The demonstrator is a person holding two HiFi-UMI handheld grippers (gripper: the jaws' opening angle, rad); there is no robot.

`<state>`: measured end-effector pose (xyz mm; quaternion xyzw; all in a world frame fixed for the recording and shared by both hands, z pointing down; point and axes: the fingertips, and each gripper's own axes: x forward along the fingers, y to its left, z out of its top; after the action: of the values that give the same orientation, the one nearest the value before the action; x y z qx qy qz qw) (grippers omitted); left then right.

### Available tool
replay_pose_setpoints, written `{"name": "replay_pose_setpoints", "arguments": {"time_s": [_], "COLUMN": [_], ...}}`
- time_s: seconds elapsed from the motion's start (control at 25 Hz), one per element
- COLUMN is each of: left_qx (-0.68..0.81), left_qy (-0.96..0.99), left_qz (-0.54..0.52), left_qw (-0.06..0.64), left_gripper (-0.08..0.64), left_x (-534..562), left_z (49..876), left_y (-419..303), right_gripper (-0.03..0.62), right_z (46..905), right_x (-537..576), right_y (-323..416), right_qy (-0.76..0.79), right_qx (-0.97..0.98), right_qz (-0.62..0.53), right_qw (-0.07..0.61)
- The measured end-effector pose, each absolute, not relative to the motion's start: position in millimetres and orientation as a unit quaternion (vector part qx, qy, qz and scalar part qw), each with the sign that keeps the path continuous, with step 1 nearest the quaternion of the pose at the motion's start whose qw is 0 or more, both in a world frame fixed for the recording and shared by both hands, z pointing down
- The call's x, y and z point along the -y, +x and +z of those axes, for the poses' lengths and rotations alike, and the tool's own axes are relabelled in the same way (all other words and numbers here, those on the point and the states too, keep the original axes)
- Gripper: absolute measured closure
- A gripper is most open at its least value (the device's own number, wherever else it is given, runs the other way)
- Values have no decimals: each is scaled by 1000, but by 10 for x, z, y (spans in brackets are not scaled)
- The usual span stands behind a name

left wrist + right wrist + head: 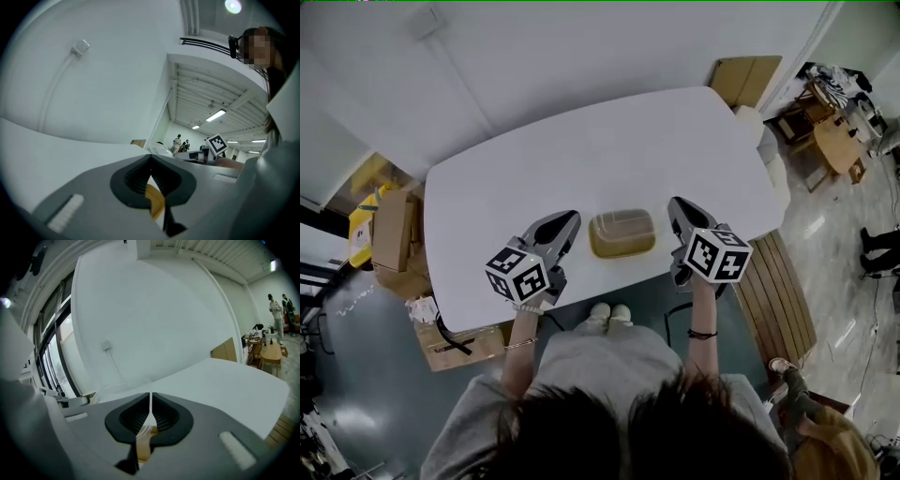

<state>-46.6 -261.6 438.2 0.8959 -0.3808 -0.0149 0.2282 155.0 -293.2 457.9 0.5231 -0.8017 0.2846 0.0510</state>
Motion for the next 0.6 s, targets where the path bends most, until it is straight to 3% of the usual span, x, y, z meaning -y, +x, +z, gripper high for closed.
{"name": "replay_pose_setpoints", "arguments": {"time_s": [0.6], "left_qx": [364], "left_qy": [912], "left_qz": [-62], "left_qw": [180], "left_gripper": [565], "left_x": [2445], "left_z": [3804], "left_y": [-347], "right_gripper": [561], "right_z": [3894], "right_x": [2797], "right_y": [1670], "right_qy": [502], "right_qx": [832], "right_qz": [236], "right_qw": [-12]}}
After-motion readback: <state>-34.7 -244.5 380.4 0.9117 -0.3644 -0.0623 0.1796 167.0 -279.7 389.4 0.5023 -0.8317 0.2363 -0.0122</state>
